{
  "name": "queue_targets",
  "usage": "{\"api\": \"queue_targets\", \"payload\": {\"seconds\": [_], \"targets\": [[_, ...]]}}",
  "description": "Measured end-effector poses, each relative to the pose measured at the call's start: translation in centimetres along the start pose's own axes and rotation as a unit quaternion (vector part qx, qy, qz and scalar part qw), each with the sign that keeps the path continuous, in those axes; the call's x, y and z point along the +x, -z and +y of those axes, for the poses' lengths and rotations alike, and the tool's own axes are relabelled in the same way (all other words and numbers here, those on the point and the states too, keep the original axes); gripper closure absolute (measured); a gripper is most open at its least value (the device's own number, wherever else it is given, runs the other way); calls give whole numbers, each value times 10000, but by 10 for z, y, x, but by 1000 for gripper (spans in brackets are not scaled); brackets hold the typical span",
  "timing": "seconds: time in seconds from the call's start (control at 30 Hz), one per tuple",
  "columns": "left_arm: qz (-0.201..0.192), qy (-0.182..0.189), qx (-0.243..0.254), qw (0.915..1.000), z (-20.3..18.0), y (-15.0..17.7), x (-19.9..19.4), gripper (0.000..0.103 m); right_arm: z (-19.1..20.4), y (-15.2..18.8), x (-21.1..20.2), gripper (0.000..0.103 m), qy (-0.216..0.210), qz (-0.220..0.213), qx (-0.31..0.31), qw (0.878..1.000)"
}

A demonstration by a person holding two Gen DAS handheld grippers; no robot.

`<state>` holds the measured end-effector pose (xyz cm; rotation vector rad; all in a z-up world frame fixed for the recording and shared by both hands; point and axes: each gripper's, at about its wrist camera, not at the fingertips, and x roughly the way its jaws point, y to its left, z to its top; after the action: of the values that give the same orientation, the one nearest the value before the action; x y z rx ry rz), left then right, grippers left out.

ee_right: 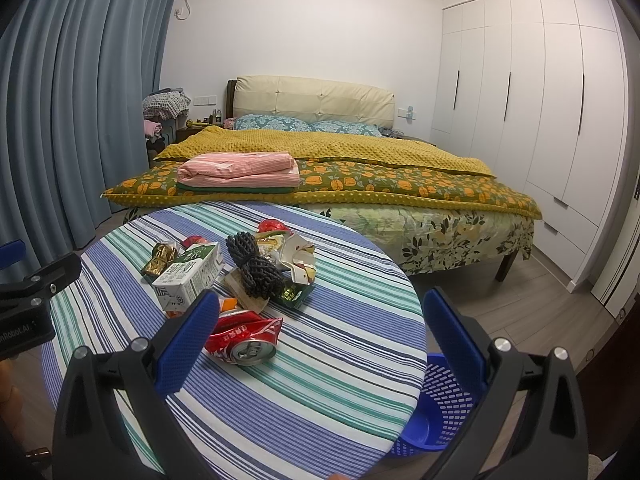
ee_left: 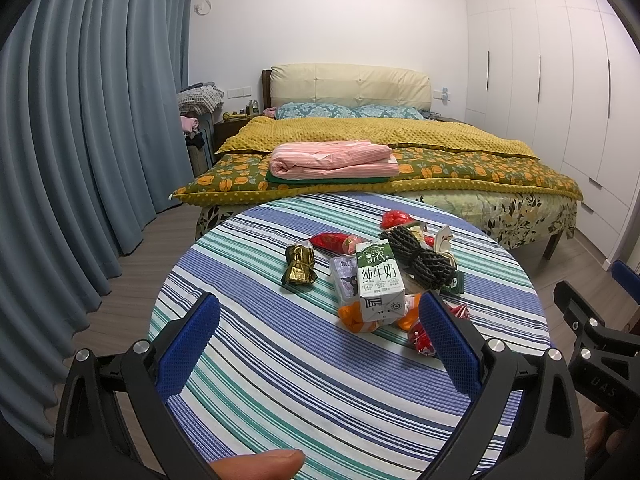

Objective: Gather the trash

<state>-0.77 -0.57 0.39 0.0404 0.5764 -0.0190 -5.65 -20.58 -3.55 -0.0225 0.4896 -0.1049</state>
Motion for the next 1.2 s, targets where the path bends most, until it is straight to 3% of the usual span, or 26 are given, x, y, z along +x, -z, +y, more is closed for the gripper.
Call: {"api": "queue_targets", "payload": {"seconds": [0.67,0.8,1.0,1.07,1.2], "targets": [[41,152,111,9998,-1,-7,6,4,-7,0,3,5,16,40,4,10000],[194,277,68,9994,5,-5,18,4,-5,1,6,5,37,63,6,10000],[514,98,-232,9984,25,7,44,4,-2,7,15,5,39,178,21,9998],[623,195,-254,9975,30,10,54,4,-3,9,18,5,34,217,23,9998],[832,753,-298,9932,28,-1,76,4,-5,12,24,5,61,269,46,9996]]}}
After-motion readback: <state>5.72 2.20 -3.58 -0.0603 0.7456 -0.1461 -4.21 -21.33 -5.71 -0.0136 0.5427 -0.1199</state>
